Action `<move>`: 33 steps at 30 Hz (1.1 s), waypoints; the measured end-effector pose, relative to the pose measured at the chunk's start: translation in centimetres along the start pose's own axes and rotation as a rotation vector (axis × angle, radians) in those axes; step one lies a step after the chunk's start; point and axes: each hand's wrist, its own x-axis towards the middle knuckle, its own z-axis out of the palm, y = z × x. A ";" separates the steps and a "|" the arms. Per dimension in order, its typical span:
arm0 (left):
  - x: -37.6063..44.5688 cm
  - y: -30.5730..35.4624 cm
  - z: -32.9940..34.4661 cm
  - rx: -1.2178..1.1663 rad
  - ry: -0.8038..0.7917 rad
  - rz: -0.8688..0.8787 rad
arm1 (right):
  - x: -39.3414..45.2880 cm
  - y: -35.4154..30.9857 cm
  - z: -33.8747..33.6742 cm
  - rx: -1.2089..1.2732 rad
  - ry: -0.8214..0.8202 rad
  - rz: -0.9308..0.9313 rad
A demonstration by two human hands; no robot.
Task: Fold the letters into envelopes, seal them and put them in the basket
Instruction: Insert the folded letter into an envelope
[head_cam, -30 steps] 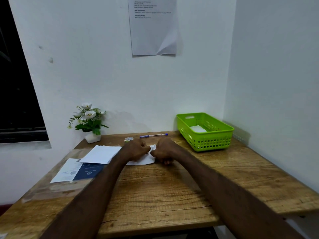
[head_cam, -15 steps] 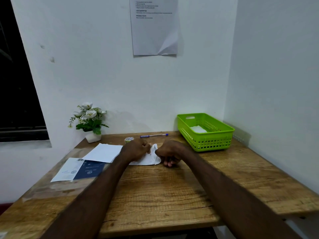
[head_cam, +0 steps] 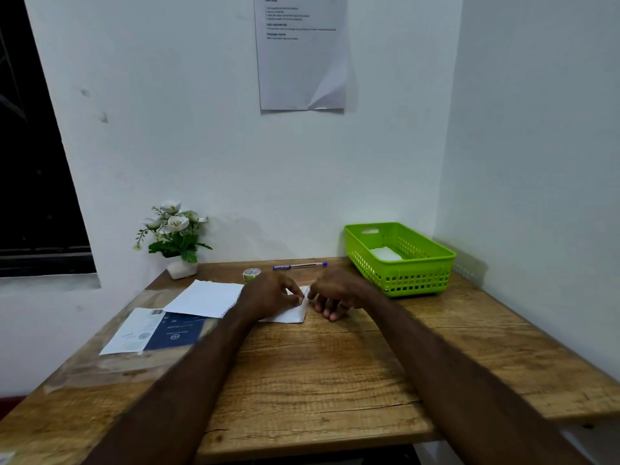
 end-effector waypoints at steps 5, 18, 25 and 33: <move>0.2 -0.2 0.1 -0.012 -0.016 0.002 | 0.1 0.1 0.4 -0.012 0.081 -0.025; 0.5 -0.7 -0.1 -0.099 -0.087 -0.039 | 1.1 -0.1 1.1 -0.186 0.195 -0.026; 0.5 -0.5 0.0 -0.064 -0.064 -0.023 | 1.1 -0.3 0.9 -0.193 0.070 0.121; 0.5 -0.1 0.4 -0.016 -0.063 0.009 | 0.2 -0.5 0.0 -0.176 -0.070 0.186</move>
